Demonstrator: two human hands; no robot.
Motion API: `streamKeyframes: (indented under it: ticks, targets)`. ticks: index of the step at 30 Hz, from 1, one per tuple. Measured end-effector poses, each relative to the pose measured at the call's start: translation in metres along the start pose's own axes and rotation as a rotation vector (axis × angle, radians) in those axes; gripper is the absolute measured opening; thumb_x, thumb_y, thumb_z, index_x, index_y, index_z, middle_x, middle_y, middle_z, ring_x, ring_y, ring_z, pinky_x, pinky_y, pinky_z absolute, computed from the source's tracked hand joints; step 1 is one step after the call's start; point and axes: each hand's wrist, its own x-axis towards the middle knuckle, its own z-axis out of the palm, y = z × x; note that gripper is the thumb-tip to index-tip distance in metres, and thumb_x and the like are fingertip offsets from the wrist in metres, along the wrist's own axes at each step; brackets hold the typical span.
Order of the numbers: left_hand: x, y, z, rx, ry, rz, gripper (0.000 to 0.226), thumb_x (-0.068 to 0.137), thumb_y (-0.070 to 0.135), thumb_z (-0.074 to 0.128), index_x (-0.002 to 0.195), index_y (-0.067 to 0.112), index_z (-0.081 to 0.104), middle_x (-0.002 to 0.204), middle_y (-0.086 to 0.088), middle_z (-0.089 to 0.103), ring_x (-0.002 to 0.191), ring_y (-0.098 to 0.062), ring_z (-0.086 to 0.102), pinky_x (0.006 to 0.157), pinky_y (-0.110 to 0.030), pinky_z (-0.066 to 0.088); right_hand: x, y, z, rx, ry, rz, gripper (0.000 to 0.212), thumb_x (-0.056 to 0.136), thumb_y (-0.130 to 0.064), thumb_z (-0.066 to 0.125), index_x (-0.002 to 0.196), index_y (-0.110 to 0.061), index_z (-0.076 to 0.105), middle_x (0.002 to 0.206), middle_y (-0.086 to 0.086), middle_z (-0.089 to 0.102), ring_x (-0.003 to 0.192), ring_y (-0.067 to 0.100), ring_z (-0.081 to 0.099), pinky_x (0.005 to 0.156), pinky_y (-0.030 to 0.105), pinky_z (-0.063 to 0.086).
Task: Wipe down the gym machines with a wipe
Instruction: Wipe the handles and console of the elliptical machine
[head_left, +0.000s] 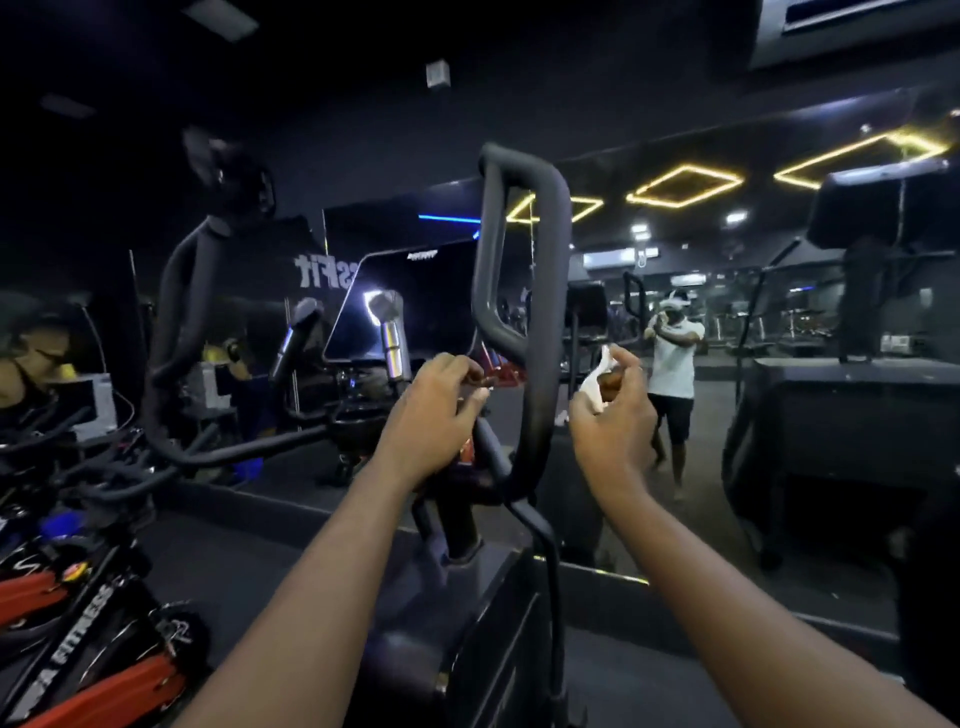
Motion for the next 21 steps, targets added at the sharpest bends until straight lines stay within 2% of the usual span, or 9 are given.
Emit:
streamKeyframes:
  ticks: [3, 5, 6, 8, 10, 14, 17, 18, 21]
  targets:
    - [0.050, -0.011, 0.011, 0.036, 0.076, -0.026, 0.028, 0.098, 0.030, 0.057, 0.123, 0.018, 0.058, 0.123, 0.000, 0.056, 0.115, -0.021, 0.054, 0.101, -0.046, 0.046, 0.031, 0.013, 0.027, -0.032, -0.061, -0.211, 0.037, 0.088, 0.001, 0.065, 0.122, -0.014, 0.067, 0.099, -0.004, 0.058, 0.084, 0.007, 0.058, 0.077, 0.010, 0.046]
    - [0.076, -0.017, 0.017, 0.016, 0.071, -0.105, 0.038, 0.101, 0.032, 0.054, 0.136, 0.018, 0.050, 0.138, -0.001, 0.048, 0.126, -0.023, 0.048, 0.107, -0.047, 0.042, 0.027, 0.031, 0.041, -0.036, -0.123, -0.332, 0.032, 0.092, -0.006, 0.062, 0.121, -0.017, 0.071, 0.110, -0.003, 0.050, 0.094, 0.016, 0.056, 0.084, 0.035, 0.053]
    - [0.088, -0.021, 0.021, -0.001, 0.053, -0.137, 0.045, 0.103, 0.034, 0.051, 0.143, 0.017, 0.043, 0.146, -0.002, 0.042, 0.133, -0.024, 0.044, 0.110, -0.048, 0.039, 0.022, 0.041, 0.046, -0.037, -0.116, -0.367, 0.033, 0.094, -0.012, 0.060, 0.124, -0.021, 0.071, 0.117, -0.002, 0.046, 0.099, 0.018, 0.053, 0.085, 0.041, 0.052]
    - [0.105, -0.026, 0.027, -0.018, 0.003, -0.158, 0.061, 0.105, 0.040, 0.045, 0.157, 0.017, 0.024, 0.159, -0.005, 0.027, 0.143, -0.025, 0.034, 0.115, -0.048, 0.034, 0.011, 0.056, 0.052, -0.041, -0.068, -0.394, 0.033, 0.101, -0.026, 0.057, 0.132, -0.028, 0.068, 0.136, -0.001, 0.041, 0.116, 0.021, 0.049, 0.095, 0.045, 0.049]
    - [0.116, -0.027, 0.033, -0.050, -0.035, -0.147, 0.071, 0.106, 0.042, 0.042, 0.161, 0.018, 0.005, 0.163, -0.009, 0.019, 0.147, -0.027, 0.031, 0.117, -0.047, 0.031, 0.007, 0.059, 0.057, -0.024, -0.074, -0.386, 0.037, 0.101, -0.024, 0.056, 0.136, -0.030, 0.064, 0.157, -0.002, 0.033, 0.141, 0.021, 0.038, 0.111, 0.046, 0.042]
    - [0.144, -0.025, 0.041, -0.097, -0.096, -0.166, 0.079, 0.108, 0.038, 0.041, 0.160, 0.024, -0.016, 0.155, -0.020, 0.028, 0.124, -0.033, 0.052, 0.097, -0.039, 0.040, 0.034, 0.037, 0.072, -0.070, -0.130, -0.356, 0.053, 0.101, -0.009, 0.058, 0.147, -0.034, 0.051, 0.166, -0.011, 0.024, 0.151, 0.012, 0.029, 0.117, 0.038, 0.039]
    - [0.156, -0.035, 0.046, -0.257, -0.086, -0.144, 0.082, 0.108, 0.030, 0.043, 0.157, 0.033, -0.022, 0.142, -0.013, 0.039, 0.095, -0.009, 0.055, 0.080, -0.020, 0.041, 0.036, 0.027, 0.078, -0.164, -0.097, -0.351, 0.059, 0.100, -0.008, 0.057, 0.151, -0.035, 0.045, 0.166, -0.009, 0.021, 0.151, 0.015, 0.028, 0.116, 0.038, 0.041]
    - [0.157, -0.039, 0.049, -0.316, -0.072, -0.132, 0.082, 0.107, 0.029, 0.043, 0.157, 0.036, -0.022, 0.137, -0.008, 0.041, 0.092, -0.008, 0.055, 0.077, -0.019, 0.042, 0.026, 0.027, 0.078, -0.225, -0.084, -0.348, 0.060, 0.100, -0.008, 0.057, 0.152, -0.034, 0.042, 0.166, -0.007, 0.020, 0.152, 0.016, 0.026, 0.116, 0.038, 0.041]
    - [0.155, -0.046, 0.055, -0.431, -0.052, -0.114, 0.082, 0.107, 0.028, 0.043, 0.155, 0.043, -0.021, 0.130, -0.008, 0.043, 0.094, -0.017, 0.058, 0.082, -0.032, 0.051, -0.014, 0.033, 0.081, -0.425, -0.029, -0.375, 0.064, 0.096, -0.005, 0.060, 0.154, -0.025, 0.040, 0.166, 0.004, 0.019, 0.152, 0.026, 0.025, 0.112, 0.040, 0.040]
